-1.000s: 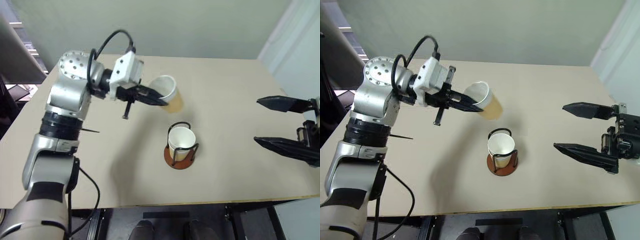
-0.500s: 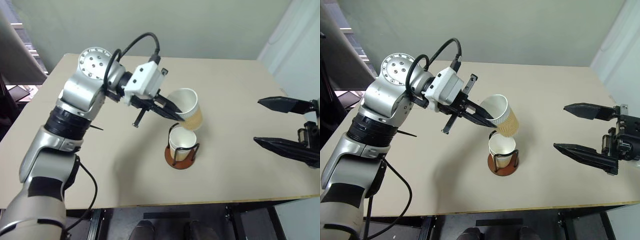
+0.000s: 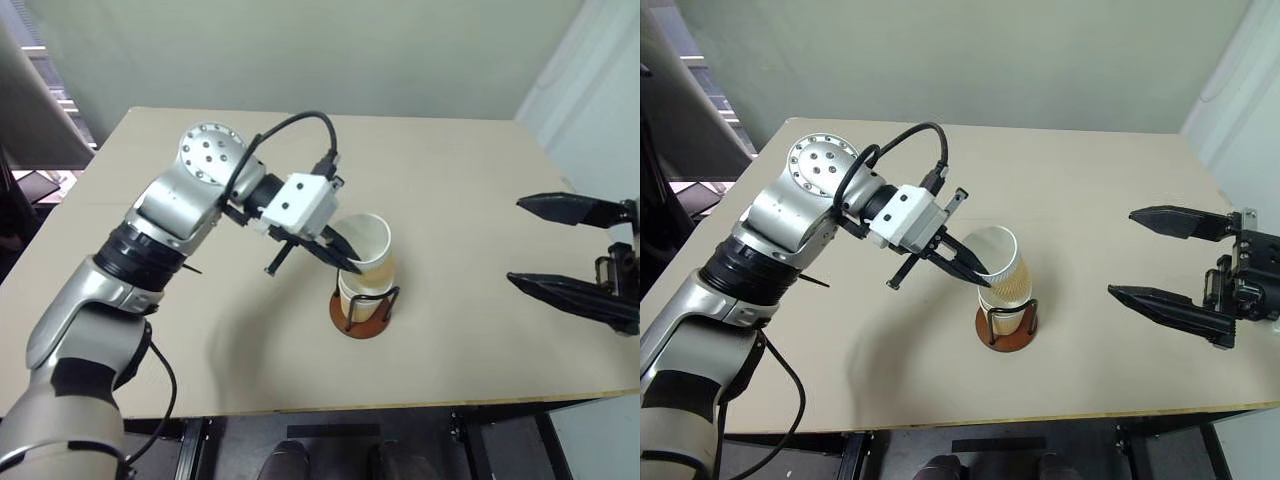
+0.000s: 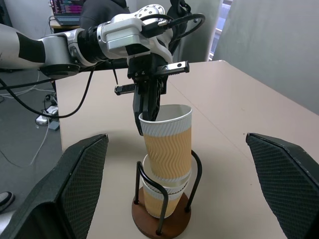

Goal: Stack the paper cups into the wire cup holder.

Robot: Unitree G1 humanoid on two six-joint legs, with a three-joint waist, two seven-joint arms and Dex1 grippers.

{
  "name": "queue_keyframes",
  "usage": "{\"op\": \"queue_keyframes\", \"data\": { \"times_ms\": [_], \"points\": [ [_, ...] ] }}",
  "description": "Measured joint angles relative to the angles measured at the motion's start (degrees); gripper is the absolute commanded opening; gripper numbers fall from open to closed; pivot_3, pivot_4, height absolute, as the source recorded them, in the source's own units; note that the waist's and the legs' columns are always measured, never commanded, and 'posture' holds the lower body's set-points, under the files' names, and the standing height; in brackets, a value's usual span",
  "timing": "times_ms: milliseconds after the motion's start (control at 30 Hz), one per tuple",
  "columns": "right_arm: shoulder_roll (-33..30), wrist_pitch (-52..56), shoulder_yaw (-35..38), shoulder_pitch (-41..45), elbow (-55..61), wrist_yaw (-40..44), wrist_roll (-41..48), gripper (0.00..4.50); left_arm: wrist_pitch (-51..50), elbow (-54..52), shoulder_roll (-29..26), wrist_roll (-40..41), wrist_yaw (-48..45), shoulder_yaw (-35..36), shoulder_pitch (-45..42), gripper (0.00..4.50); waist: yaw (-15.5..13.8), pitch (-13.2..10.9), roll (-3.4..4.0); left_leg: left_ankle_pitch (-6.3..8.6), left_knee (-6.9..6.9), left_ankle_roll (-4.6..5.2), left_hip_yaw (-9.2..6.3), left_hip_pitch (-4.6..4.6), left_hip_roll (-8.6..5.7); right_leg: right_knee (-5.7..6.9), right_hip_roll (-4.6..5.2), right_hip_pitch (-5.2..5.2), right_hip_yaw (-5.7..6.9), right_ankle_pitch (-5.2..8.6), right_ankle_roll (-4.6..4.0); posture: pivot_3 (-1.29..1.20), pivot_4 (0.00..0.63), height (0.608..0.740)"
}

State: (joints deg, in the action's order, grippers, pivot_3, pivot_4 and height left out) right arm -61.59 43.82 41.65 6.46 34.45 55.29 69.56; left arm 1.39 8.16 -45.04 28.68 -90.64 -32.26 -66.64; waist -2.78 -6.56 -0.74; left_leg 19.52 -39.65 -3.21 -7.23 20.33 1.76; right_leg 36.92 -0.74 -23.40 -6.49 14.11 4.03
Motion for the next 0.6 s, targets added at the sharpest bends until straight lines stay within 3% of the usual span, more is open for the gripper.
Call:
{"op": "queue_keyframes", "data": {
  "times_ms": [333,433,600],
  "points": [
    [0.01,0.00,0.16,-0.96,0.31,-0.23,0.02,4.50,3.40,1.97,-0.33,-2.49,-0.01,-2.27,-0.02,0.06,-0.02,0.00,0.00,0.02,-0.01,0.03,-0.01,0.03,-0.01,-0.01,0.01,-0.01,-0.01,0.00,0.00,0.00,0.150,0.740],
    [0.01,0.00,0.33,-1.30,0.39,-0.28,0.02,4.50,3.36,2.07,0.41,-3.02,-0.01,-2.27,-0.02,0.67,-0.03,0.00,0.00,0.02,-0.01,0.03,-0.01,0.04,-0.01,-0.01,0.02,0.00,-0.01,0.00,0.00,0.00,0.150,0.740],
    [0.68,-0.01,0.67,-3.07,2.54,-1.14,0.09,4.50,3.34,2.56,1.61,-4.01,-0.02,-2.20,-0.01,2.41,-0.01,0.00,0.00,0.02,-0.02,0.03,0.00,0.06,-0.01,-0.02,0.00,0.00,0.01,0.00,0.00,0.00,0.150,0.740]
  ]
}}
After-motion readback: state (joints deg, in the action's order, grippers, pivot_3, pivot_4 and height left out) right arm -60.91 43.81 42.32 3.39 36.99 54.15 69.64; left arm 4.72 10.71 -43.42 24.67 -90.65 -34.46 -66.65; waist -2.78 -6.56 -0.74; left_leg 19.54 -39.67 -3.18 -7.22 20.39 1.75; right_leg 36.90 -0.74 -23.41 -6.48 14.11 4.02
